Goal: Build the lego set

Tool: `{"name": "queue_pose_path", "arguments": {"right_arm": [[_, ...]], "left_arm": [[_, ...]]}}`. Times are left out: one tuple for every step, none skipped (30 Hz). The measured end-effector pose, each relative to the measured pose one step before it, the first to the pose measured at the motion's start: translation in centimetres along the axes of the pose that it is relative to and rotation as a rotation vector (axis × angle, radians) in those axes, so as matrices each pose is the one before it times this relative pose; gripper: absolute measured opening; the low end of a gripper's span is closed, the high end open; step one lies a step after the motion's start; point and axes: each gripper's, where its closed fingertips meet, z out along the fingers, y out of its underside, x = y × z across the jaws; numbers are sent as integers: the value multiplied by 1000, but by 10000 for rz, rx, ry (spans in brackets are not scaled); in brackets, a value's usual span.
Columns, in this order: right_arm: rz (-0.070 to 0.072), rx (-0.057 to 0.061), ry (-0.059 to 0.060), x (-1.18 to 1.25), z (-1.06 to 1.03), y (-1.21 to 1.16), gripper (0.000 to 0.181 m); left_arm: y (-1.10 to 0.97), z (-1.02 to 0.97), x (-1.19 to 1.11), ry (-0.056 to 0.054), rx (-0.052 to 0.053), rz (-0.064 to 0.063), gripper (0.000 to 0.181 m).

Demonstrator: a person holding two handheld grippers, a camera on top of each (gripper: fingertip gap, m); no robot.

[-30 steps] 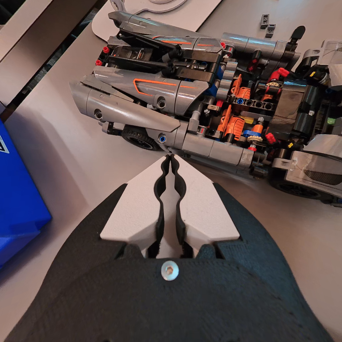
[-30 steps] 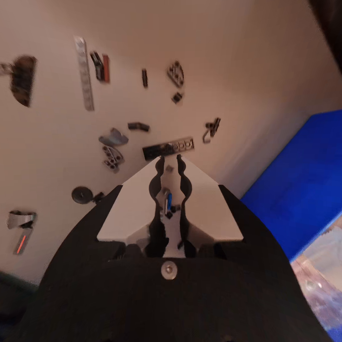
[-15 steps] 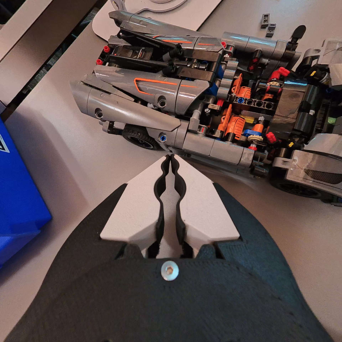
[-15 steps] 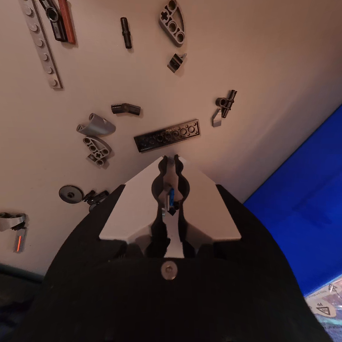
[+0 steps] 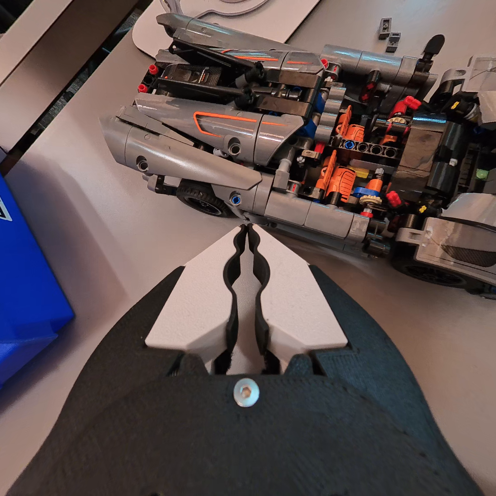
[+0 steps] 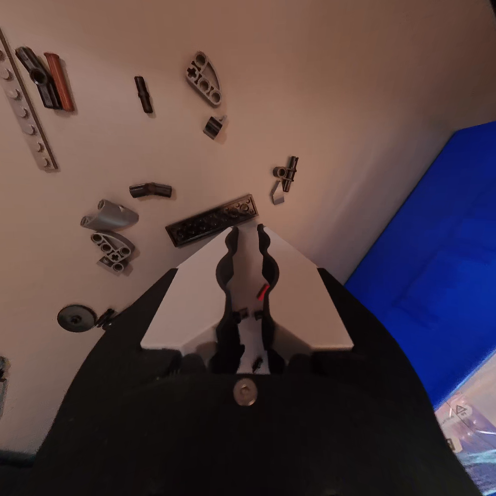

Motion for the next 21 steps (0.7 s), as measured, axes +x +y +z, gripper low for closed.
{"name": "queue_pose_path", "arguments": {"right_arm": [[-73,44,112,45,54,-229,14],[-53,26,46,-72,112,-199,13],[-39,6,-42,-203,114,-152,13],[-75,27,-38,-227,41,-171,10],[-85,67,-84,-290,-15,-225,10],[-64,164,-260,-575,-37,-371,10],[-66,221,-397,-799,-31,-460,11],[-86,154,-267,-614,-18,-361,13],[-82,18,66,-76,-66,-143,14],[-49,-45,198,203,-214,16,13],[10,4,90,135,-343,36,13],[59,21,41,98,-454,116,14],[44,-46,81,163,-536,291,14],[17,-113,36,80,-531,440,14],[16,-173,-103,-148,-442,567,15],[0,-238,-179,-286,-300,689,16],[-35,-266,-127,-227,-160,731,18],[-39,-279,-7,-55,-105,741,20],[5,-299,63,92,-75,740,22],[43,-262,49,114,-54,651,22],[35,-131,36,123,-74,408,22]], "left_arm": [[13,4,0,-1,-4,0,0],[8,10,-5,0,-3,-3,0],[12,-8,-6,-1,-3,-1,0],[2,2,-12,-3,-3,0,0],[6,7,13,7,0,-2,0],[7,9,9,2,-6,2,0],[6,13,7,6,-6,0,0],[19,14,7,0,-9,2,0],[9,11,-4,-1,-9,1,0],[13,-11,0,-2,-2,2,0],[-15,-17,-9,-8,3,4,0],[-23,-25,-5,-2,9,0,0],[-16,-20,5,-3,5,6,0],[-15,-3,3,-5,-3,8,0],[-23,1,19,5,3,5,0],[-15,11,19,9,0,4,0],[8,24,12,7,-8,3,0],[23,24,20,6,-12,4,0],[11,25,1,4,-12,1,0],[7,9,18,8,-5,-2,0],[-5,4,0,-1,-2,4,0]]}}
